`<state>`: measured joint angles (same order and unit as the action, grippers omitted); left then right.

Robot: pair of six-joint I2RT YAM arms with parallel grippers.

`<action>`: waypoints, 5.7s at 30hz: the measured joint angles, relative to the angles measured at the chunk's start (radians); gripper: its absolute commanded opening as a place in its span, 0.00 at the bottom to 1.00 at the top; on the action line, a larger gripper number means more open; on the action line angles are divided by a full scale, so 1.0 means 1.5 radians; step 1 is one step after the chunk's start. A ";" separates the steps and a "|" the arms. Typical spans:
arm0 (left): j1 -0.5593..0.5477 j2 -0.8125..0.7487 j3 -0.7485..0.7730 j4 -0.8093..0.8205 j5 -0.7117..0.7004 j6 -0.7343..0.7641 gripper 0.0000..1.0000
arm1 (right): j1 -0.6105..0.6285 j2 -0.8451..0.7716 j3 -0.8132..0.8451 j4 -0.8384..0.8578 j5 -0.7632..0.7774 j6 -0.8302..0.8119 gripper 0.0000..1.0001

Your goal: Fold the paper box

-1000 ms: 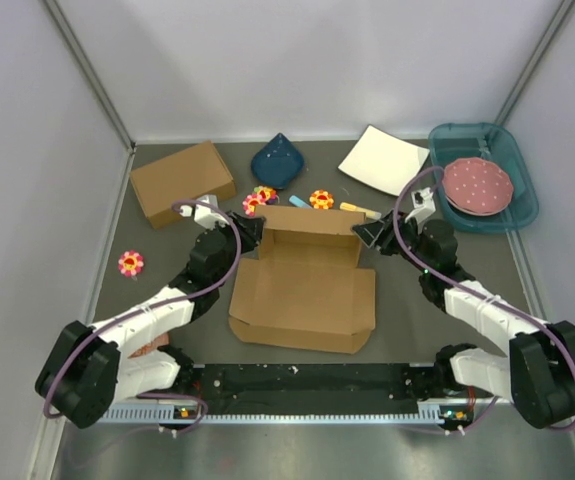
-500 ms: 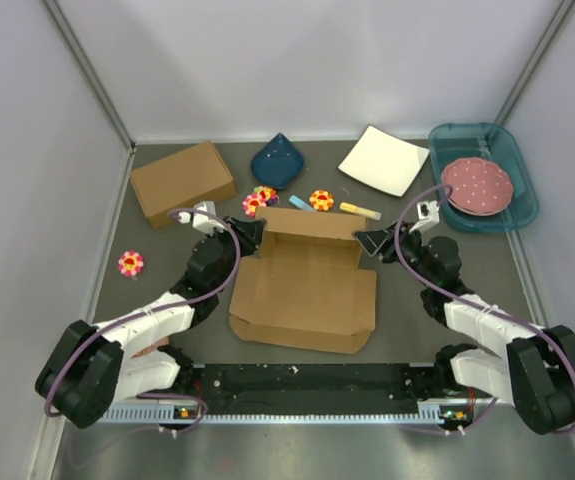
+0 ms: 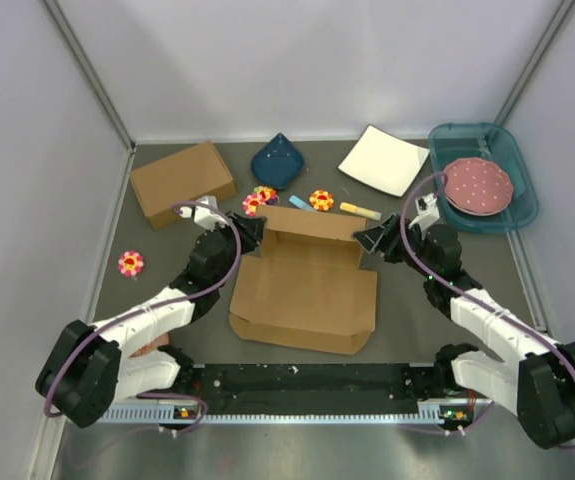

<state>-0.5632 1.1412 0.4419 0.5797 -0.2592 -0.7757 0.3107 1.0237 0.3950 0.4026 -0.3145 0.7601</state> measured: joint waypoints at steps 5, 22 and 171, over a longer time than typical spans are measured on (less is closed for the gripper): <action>0.004 0.011 0.053 -0.085 -0.006 0.005 0.59 | -0.001 0.006 0.059 -0.105 0.005 -0.016 0.79; 0.026 0.022 0.111 -0.183 0.001 0.005 0.67 | -0.010 0.042 0.122 -0.176 -0.001 -0.027 0.86; 0.063 -0.446 -0.005 -0.521 -0.140 0.045 0.85 | 0.549 0.481 0.574 -0.395 0.904 -0.988 0.00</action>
<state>-0.4690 0.4728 0.4343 -0.2016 -0.4698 -0.7082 1.1336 1.7454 1.2564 -0.1905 1.0409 -0.7216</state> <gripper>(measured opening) 0.849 0.053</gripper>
